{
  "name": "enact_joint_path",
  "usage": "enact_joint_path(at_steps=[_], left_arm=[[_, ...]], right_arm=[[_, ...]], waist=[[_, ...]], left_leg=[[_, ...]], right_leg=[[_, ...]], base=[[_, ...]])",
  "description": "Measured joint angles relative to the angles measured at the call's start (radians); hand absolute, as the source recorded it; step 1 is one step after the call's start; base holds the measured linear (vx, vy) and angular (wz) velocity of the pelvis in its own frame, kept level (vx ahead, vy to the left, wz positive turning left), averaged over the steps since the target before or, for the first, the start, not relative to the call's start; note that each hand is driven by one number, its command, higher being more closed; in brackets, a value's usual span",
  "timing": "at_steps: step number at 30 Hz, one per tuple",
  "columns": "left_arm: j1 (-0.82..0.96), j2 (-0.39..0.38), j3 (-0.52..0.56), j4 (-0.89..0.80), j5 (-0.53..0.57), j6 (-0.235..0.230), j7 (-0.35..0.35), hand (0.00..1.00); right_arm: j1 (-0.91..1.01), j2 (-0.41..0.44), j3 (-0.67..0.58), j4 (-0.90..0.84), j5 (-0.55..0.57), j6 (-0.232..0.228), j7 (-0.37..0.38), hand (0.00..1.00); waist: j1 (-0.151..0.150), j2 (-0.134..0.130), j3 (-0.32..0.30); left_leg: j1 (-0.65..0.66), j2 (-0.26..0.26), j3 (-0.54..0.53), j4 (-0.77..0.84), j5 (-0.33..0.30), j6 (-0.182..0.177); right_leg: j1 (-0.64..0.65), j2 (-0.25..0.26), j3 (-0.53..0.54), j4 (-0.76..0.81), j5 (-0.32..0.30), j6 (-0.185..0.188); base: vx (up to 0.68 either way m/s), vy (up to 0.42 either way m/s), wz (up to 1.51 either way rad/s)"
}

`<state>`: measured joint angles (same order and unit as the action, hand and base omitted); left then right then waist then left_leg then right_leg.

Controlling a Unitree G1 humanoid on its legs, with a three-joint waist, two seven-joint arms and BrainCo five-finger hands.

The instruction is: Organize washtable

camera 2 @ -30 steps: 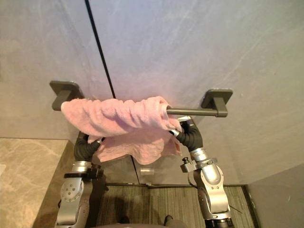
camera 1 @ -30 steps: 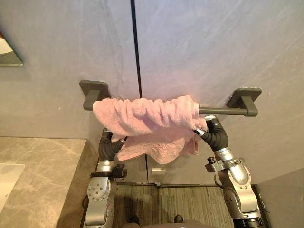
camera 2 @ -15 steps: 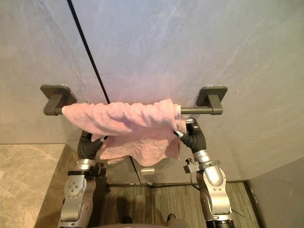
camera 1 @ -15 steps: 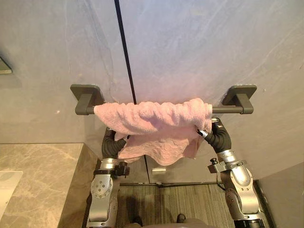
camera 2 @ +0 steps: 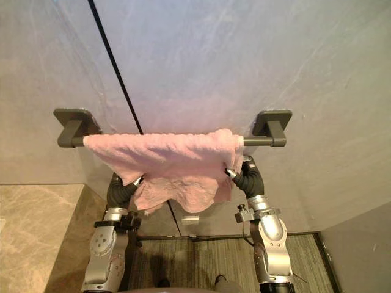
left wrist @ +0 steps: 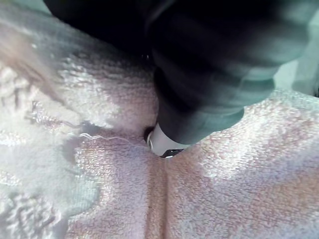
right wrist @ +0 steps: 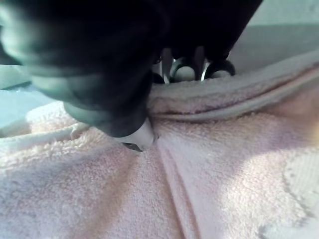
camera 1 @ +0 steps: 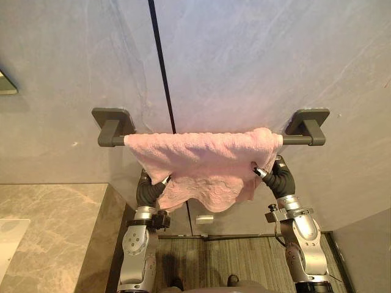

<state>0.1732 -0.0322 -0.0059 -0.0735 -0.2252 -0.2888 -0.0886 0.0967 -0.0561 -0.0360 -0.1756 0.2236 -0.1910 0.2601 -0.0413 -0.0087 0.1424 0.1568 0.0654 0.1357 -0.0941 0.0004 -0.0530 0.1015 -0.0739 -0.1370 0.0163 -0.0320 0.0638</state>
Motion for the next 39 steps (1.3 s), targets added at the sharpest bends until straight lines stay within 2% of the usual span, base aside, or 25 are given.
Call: enact_joint_path(at_steps=[13,14,19,29,35,39], left_arm=[[-0.008,-0.025,0.013,0.068,-0.003,-0.001,-0.001,1.0],[-0.01,-0.025,0.013,0.072,-0.002,-0.001,-0.001,0.0],[-0.013,-0.026,0.05,0.094,-0.004,0.001,0.0,0.0],[0.05,-0.025,0.059,0.105,-0.008,0.023,0.026,0.0],[0.099,-0.02,0.089,0.105,-0.039,0.034,0.049,0.0],[0.121,-0.02,0.088,0.105,-0.049,0.039,0.049,0.0]], right_arm=[[-0.003,0.072,-0.008,0.05,-0.03,-0.035,-0.036,1.0],[-0.003,0.076,-0.008,0.053,-0.034,-0.036,-0.038,0.0],[0.004,0.085,-0.029,0.074,-0.042,-0.038,-0.054,0.0],[0.062,0.105,-0.087,0.115,-0.058,-0.026,-0.139,0.0],[0.129,0.111,-0.115,0.151,-0.058,-0.016,-0.196,0.0],[0.16,0.112,-0.116,0.156,-0.056,0.003,-0.207,0.0]], waist=[[-0.001,0.006,-0.011],[-0.001,0.007,-0.012],[0.0,0.007,-0.012],[0.001,0.004,-0.01],[0.004,0.001,-0.008],[0.004,0.0,-0.008]], left_leg=[[-0.006,-0.002,-0.006,-0.001,0.0,0.0],[-0.006,-0.002,-0.006,-0.001,0.0,0.0],[-0.008,-0.002,-0.007,-0.001,0.0,0.0],[-0.006,-0.004,-0.009,0.0,0.0,0.001],[-0.005,-0.003,-0.009,0.0,-0.001,0.001],[-0.004,-0.002,-0.007,0.0,-0.001,0.001]], right_leg=[[0.0,-0.003,-0.005,0.001,-0.002,0.002],[0.0,-0.003,-0.005,0.001,-0.002,0.002],[-0.001,-0.003,-0.006,0.0,-0.005,0.007],[-0.002,-0.004,-0.011,-0.005,-0.004,0.005],[-0.001,-0.004,-0.011,-0.005,-0.004,0.005],[-0.001,-0.004,-0.009,-0.005,-0.004,0.005]], base=[[0.0,0.0,0.0],[0.0,0.0,0.0],[0.0,0.0,0.0],[0.0,0.0,0.0],[0.0,0.0,0.0],[0.0,0.0,0.0]])
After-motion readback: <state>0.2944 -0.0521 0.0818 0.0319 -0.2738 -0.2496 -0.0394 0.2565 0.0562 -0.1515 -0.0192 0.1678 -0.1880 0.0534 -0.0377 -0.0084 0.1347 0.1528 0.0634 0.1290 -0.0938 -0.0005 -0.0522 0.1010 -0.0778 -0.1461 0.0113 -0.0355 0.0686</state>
